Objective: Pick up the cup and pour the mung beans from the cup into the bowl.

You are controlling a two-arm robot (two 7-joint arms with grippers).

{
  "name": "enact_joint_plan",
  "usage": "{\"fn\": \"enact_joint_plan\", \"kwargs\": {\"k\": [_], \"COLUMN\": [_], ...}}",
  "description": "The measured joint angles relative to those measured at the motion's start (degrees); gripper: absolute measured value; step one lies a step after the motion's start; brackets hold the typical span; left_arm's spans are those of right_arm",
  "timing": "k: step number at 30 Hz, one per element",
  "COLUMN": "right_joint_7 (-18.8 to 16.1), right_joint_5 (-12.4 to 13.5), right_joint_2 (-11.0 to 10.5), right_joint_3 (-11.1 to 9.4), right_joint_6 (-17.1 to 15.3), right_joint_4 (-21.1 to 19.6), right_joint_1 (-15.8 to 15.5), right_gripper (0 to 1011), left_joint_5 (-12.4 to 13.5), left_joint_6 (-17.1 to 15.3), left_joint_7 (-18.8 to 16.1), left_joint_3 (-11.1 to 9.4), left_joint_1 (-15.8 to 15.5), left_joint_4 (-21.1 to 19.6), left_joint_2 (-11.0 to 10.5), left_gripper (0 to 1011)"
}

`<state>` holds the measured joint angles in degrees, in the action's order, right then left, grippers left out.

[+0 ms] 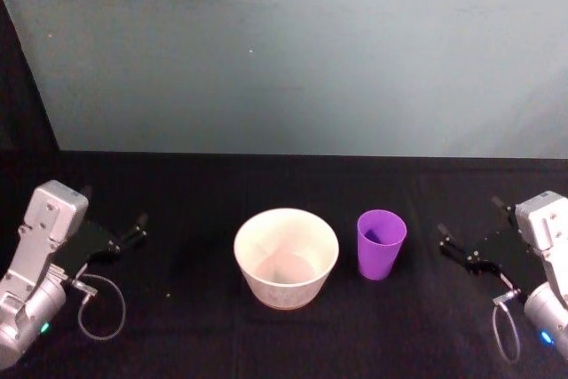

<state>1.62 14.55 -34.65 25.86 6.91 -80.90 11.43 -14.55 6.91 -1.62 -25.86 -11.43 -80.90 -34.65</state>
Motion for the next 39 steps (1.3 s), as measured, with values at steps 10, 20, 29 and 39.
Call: {"fn": "enact_joint_plan", "kwargs": {"k": [10,20,29,39], "right_joint_7": [0.0,0.0,0.0,0.0], "right_joint_5": [0.0,0.0,0.0,0.0], "right_joint_2": [0.0,0.0,0.0,0.0], "right_joint_3": [0.0,0.0,0.0,0.0], "right_joint_6": [0.0,0.0,0.0,0.0], "right_joint_4": [0.0,0.0,0.0,0.0], "right_joint_1": [0.0,0.0,0.0,0.0], "right_gripper": [1003,1003,1003,1003], "left_joint_5": [0.0,0.0,0.0,0.0], "left_joint_6": [0.0,0.0,0.0,0.0], "left_joint_7": [0.0,0.0,0.0,0.0], "left_joint_3": [0.0,0.0,0.0,0.0], "left_joint_1": [0.0,0.0,0.0,0.0], "left_joint_4": [0.0,0.0,0.0,0.0], "left_joint_2": [0.0,0.0,0.0,0.0], "left_gripper": [1000,1000,1000,1000]}}
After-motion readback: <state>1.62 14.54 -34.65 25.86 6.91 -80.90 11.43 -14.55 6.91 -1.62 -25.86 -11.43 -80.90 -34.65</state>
